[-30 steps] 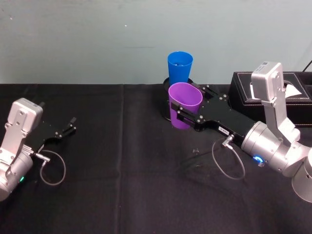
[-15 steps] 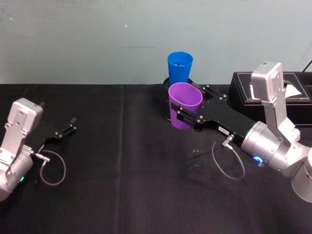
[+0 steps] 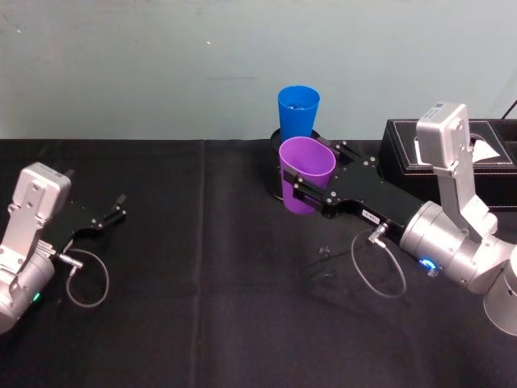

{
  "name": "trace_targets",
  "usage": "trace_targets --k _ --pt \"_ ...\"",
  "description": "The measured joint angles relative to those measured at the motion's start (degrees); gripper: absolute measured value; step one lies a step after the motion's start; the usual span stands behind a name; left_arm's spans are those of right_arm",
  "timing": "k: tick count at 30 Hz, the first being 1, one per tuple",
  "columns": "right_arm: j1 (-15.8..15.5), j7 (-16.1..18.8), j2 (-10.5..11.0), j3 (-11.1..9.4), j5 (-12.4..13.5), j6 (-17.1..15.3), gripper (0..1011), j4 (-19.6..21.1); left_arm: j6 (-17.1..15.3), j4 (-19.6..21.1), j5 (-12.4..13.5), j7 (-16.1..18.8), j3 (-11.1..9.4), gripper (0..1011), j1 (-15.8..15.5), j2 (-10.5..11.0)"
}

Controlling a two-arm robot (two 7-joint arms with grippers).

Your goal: Pick up one cup with a gripper and tap it against the other cup.

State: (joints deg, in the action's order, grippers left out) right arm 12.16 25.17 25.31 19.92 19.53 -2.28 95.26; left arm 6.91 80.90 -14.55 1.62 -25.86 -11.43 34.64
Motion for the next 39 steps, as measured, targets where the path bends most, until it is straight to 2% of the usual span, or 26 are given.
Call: trace_targets --k 39 --pt "0.00 0.00 0.00 0.00 0.00 0.00 734 0.00 0.00 0.00 0.00 0.00 0.00 1000 0.00 0.00"
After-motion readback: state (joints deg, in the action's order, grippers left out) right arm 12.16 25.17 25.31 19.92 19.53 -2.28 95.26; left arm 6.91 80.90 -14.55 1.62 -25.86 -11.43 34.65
